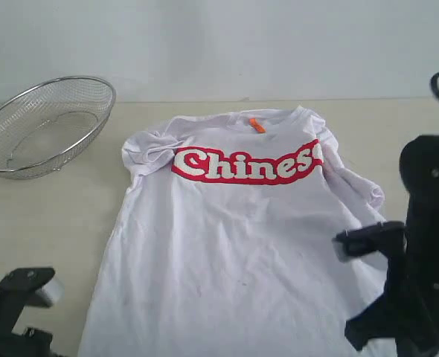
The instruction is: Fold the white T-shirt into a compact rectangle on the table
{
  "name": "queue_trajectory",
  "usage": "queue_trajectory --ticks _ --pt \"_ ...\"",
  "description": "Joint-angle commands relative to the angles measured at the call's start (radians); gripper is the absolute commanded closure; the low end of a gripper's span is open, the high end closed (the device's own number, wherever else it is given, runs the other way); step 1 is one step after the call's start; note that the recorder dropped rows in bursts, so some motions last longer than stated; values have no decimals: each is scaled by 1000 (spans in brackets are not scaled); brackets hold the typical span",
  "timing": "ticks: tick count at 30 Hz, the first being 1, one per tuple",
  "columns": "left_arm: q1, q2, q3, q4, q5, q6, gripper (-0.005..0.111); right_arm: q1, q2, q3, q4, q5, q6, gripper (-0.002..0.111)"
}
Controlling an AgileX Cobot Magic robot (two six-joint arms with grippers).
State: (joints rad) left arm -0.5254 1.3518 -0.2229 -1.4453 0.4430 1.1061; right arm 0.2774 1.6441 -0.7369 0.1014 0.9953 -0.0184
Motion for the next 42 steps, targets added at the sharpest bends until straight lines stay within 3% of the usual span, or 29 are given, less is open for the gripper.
queue_trajectory --ticks 1,8,13,18,21,27,32,39,42 --pt "-5 -72 -103 6 -3 -37 102 1 -175 -67 19 -70 -18 108" --pt "-5 -32 -384 101 -265 -33 102 -15 -234 -167 -143 -509 -15 108" --pt "34 64 -535 164 -384 -33 102 -145 -166 -270 -140 -572 -7 108" --pt "126 190 -638 182 -296 -33 102 -290 -60 -408 -91 -510 -24 108" --pt "163 289 -696 207 -199 -33 102 -341 26 -507 0 -409 -145 108" --pt "189 501 -835 258 -92 -42 102 -365 192 -680 137 -147 -338 108" --pt "189 664 -953 283 -54 -50 102 -365 274 -782 189 -155 -387 108" --pt "204 817 -1106 584 -15 -369 102 -365 390 -975 206 -98 -389 108" --pt "232 853 -1138 687 17 -447 102 -365 428 -1028 208 -77 -391 100"
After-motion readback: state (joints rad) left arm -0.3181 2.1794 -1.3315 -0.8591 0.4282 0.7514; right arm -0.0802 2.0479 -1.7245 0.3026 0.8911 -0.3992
